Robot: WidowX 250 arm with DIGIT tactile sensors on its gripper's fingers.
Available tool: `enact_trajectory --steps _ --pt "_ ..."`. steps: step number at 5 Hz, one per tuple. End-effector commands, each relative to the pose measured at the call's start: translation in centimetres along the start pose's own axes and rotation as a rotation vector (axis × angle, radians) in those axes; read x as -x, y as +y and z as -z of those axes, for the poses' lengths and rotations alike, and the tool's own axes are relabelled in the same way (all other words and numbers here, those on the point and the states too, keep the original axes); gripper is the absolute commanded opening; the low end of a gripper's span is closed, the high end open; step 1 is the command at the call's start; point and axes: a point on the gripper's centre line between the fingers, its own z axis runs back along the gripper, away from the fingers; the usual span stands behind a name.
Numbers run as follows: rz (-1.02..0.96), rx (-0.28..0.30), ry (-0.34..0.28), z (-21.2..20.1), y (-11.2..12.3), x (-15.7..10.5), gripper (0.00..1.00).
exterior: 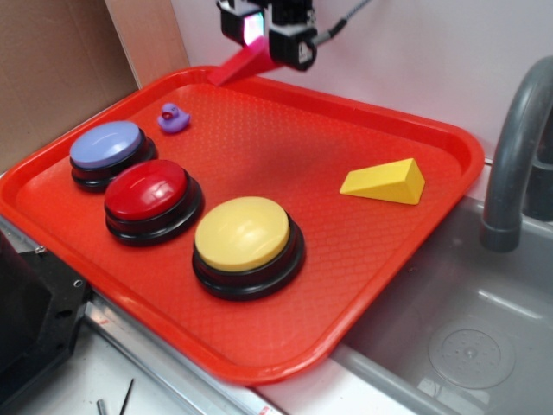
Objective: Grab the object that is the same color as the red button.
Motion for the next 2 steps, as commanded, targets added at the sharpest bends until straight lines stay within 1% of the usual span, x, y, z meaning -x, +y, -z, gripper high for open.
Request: enact_trajectory --steps 1,2 --pt "-0.091 0.058 -0.187 -6.55 1.64 4.07 0.0" --pt "-0.106 0.069 -0.172 -5.76 2.13 4.34 0.0"
